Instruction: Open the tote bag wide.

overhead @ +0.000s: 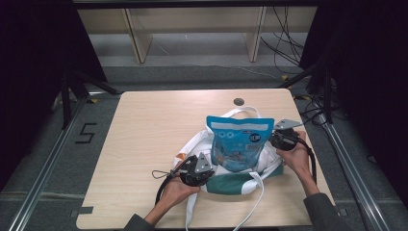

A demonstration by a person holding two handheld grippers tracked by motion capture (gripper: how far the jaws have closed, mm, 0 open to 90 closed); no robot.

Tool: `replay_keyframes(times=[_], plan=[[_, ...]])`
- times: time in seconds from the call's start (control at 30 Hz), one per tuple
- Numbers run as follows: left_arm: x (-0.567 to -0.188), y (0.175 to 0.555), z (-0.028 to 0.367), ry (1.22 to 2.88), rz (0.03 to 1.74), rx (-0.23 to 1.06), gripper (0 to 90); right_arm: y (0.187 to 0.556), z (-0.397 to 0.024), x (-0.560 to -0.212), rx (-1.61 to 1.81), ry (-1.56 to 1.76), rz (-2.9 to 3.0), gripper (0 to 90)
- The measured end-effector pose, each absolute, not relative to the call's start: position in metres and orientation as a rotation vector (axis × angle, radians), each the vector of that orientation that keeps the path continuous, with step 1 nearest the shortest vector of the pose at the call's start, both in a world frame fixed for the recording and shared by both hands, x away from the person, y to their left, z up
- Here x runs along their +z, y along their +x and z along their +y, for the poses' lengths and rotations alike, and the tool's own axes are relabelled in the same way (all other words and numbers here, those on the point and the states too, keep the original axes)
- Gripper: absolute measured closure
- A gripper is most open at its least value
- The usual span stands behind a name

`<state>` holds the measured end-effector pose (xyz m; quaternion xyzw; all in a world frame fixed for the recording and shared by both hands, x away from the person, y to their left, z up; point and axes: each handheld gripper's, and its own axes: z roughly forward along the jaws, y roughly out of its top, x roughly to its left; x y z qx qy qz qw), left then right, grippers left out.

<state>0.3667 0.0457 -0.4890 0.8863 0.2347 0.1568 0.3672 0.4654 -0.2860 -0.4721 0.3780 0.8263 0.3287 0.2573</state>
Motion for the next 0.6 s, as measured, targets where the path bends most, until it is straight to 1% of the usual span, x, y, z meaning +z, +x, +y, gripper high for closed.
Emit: replay_keyframes(times=[0.13,0.2,0.3,0.33,0.4,0.43,0.53,0.6], plan=[[-0.5,0.368,0.042,2.315,0.603,0.423,84.9,0.471,-0.28,-0.49,0.824,1.072,2.288,88.2],[-0.504,0.367,0.04,2.309,0.616,0.429,85.2,0.472,-0.277,-0.496,0.795,1.058,2.304,88.1],[-0.501,0.367,0.041,2.306,0.617,0.436,83.7,0.472,-0.281,-0.493,0.828,1.073,2.292,86.1],[-0.501,0.367,0.042,2.292,0.627,0.43,82.8,0.471,-0.283,-0.492,0.84,1.086,2.289,83.0],[-0.494,0.366,0.046,2.223,0.67,0.416,77.9,0.47,-0.285,-0.485,0.871,1.123,2.236,72.9],[-0.489,0.365,0.048,2.179,0.675,0.396,77.9,0.468,-0.288,-0.478,0.887,1.134,2.225,69.9],[-0.472,0.359,0.054,2.115,0.667,0.404,77.8,0.457,-0.297,-0.453,1.013,1.112,2.176,65.3],[-0.464,0.356,0.057,2.093,0.658,0.361,77.7,0.443,-0.302,-0.436,1.086,1.151,2.173,63.5]])
